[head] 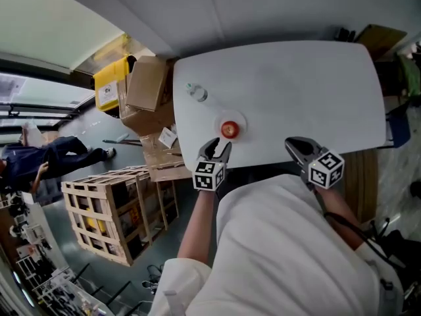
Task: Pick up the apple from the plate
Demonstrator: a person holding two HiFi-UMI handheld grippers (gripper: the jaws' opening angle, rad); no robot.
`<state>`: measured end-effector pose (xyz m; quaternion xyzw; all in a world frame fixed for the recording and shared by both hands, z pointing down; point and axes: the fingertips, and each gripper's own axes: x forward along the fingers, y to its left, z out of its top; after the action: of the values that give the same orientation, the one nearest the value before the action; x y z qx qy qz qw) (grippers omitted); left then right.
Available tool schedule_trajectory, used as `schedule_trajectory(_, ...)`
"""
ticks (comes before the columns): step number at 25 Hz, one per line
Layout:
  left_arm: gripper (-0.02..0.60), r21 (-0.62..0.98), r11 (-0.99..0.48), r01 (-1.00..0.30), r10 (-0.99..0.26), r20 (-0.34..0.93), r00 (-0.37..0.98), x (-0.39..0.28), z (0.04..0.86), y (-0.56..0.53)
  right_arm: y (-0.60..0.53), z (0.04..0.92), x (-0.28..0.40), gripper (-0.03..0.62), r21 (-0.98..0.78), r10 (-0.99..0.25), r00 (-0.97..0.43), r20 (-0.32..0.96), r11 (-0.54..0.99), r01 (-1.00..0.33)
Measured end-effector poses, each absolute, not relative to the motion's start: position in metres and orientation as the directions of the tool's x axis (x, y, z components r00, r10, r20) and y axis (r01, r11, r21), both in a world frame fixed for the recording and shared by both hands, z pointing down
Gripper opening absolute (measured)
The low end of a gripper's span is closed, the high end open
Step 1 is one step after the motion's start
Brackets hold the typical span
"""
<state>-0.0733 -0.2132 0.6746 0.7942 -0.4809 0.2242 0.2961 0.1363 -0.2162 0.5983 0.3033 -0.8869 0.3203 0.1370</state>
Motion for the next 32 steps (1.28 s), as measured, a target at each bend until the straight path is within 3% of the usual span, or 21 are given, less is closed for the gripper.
schedule_trajectory(6, 0.199, 0.239, -0.335, -0.911, -0.589, 0.702, 0.401, -0.073, 0.717, -0.231, -0.217, 0.61, 0.14, 0.038, -0.506, -0.426, -0.783, 0.453, 0.601, -0.619)
schedule_trajectory(22, 0.385, 0.15, -0.223, -0.963, -0.466, 0.851, 0.241, -0.071, 0.804, -0.248, -0.236, 0.617, 0.173, 0.038, -0.51, -0.417, -0.769, 0.485, 0.58, -0.636)
schedule_trajectory(32, 0.348, 0.172, -0.145, -0.974, -0.453, 0.864, 0.22, -0.072, 0.819, -0.257, -0.245, 0.621, 0.184, 0.038, -0.507, -0.41, -0.763, 0.5, 0.576, -0.641)
